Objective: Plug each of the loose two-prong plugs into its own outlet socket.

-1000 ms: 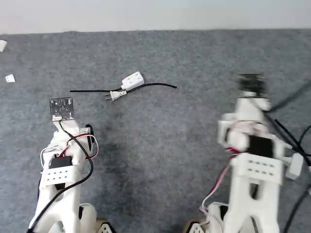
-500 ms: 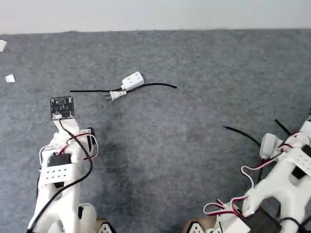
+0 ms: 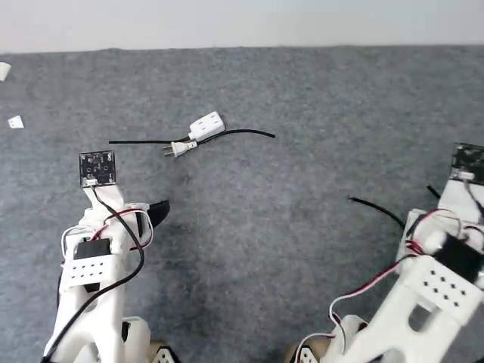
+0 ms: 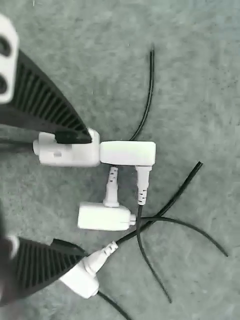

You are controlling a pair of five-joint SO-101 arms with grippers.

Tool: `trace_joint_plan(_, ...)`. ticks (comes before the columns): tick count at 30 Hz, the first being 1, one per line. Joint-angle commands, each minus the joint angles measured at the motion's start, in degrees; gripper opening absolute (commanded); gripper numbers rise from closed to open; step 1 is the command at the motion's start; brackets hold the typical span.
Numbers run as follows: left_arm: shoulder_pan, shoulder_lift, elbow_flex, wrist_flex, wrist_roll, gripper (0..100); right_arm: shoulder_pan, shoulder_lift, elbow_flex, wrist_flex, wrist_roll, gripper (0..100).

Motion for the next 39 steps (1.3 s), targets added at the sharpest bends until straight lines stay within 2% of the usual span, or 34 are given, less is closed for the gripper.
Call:
trace_joint_plan(1, -0.26, 0.09, -2.24, 0.00, 0.35, 35, 5.58, 1.54, 0.70, -4.26, 1.85, 27.3)
trace_joint_plan(5, 0.00, 0.09, -2.33, -0.18, 0.35, 35, 10.42, 5.58, 1.05, -7.08, -1.41, 20.3)
trace_joint_plan(9, 0.26, 0.62, -3.03, -2.55, 0.53, 35, 10.51, 3.38, -0.09, -5.41, -6.15, 0.0)
trace_joint_plan(11, 1.76, 1.58, -4.97, -0.53, 0.44, 35, 10.42, 1.01, 0.26, -5.41, -8.97, 2.8)
trace_joint_plan(15, 3.78, 9.67, -12.18, 2.46, 0.70, 35, 6.64, -4.53, 1.41, -1.45, -13.36, 1.3)
trace_joint_plan(19, 5.36, 20.84, -23.08, 1.67, 0.62, 35, -8.31, -11.38, 10.55, 0.92, -13.54, 1.5)
trace_joint_plan(22, 7.74, 28.04, -31.60, -0.44, 0.18, 35, -20.18, -16.84, 22.42, -6.46, -12.84, 1.8)
trace_joint_plan(24, 8.35, 32.79, -37.49, -1.58, -0.35, 35, -24.57, -20.35, 29.63, -12.62, -9.05, 1.9)
trace_joint_plan(27, 8.62, 40.70, -47.16, -1.49, -5.36, 35, -27.21, -25.54, 35.43, -16.48, -4.75, 1.9)
trace_joint_plan(32, 8.53, 53.63, -59.74, -1.41, -12.75, 35, -28.53, -31.25, 38.15, -15.34, -2.02, 1.9)
trace_joint_plan(39, 11.08, 61.89, -67.47, -1.41, -24.97, 35, -28.62, -32.84, 38.77, -14.11, -1.32, 1.9)
